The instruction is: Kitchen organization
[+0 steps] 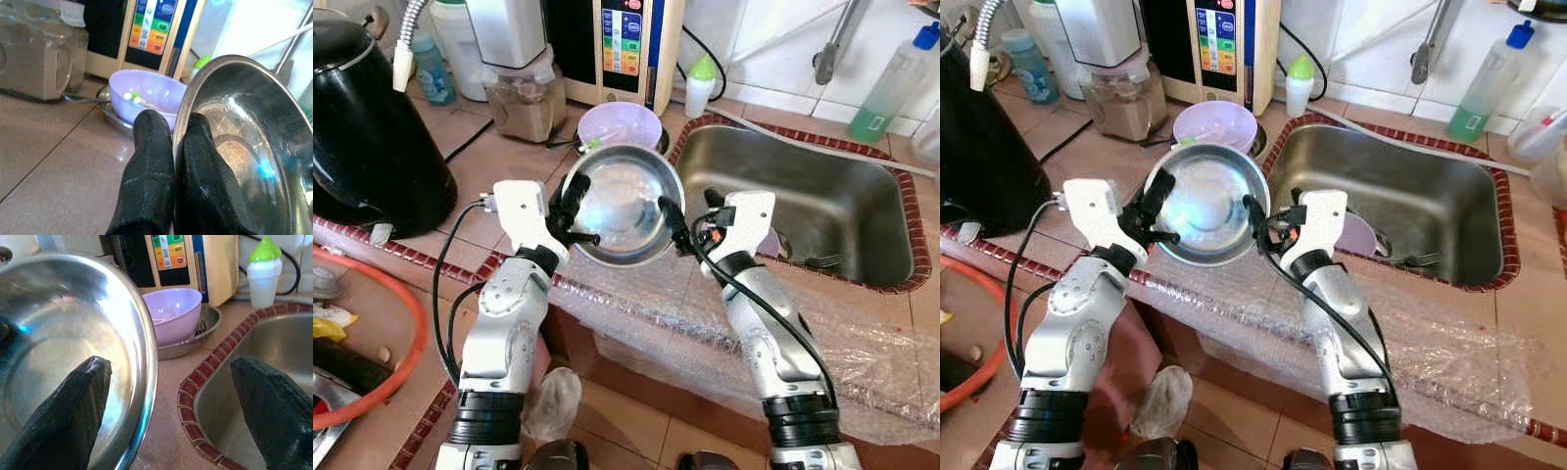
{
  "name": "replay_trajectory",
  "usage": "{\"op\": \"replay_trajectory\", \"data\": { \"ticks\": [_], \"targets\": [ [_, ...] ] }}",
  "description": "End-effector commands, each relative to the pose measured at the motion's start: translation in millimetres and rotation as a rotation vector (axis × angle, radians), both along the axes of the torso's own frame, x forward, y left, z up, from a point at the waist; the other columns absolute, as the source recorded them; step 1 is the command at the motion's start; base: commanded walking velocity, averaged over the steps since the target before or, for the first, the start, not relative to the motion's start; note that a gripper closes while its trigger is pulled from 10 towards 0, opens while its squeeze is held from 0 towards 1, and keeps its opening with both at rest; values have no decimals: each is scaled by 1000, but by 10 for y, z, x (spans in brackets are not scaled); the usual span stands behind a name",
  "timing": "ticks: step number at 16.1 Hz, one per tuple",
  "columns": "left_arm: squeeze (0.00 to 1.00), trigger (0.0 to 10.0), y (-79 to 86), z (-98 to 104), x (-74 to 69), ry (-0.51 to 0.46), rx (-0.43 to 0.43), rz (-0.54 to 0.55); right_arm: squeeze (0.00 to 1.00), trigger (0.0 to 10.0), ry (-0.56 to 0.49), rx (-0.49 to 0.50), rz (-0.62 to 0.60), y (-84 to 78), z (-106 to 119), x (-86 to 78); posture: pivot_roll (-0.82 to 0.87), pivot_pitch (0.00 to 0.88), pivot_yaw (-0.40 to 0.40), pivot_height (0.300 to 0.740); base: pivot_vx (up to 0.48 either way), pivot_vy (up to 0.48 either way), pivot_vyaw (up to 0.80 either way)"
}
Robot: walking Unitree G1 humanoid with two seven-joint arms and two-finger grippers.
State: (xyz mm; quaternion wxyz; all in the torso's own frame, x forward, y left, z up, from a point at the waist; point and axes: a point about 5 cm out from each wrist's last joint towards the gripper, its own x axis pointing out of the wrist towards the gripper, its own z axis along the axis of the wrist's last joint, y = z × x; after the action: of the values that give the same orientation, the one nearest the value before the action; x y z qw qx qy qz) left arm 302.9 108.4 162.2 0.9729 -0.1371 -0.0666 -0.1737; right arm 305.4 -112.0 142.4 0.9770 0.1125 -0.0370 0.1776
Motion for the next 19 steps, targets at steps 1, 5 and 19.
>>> {"op": "replay_trajectory", "data": {
  "ticks": [1,5,19],
  "targets": [
    [0,0,-26,122,-7,-59,-25,-38,0,8471,-4,30,0,-14,32,27,-46,12,23,740,0,0,0],
    [0,0,-103,149,0,-74,-50,-94,0,0,56,172,1,-71,7,51,-67,21,40,740,0,0,0],
    [0,0,-128,184,117,-89,-45,-113,0,0,154,356,23,-140,-4,160,-81,4,45,740,0,0,0]
  ]
}}
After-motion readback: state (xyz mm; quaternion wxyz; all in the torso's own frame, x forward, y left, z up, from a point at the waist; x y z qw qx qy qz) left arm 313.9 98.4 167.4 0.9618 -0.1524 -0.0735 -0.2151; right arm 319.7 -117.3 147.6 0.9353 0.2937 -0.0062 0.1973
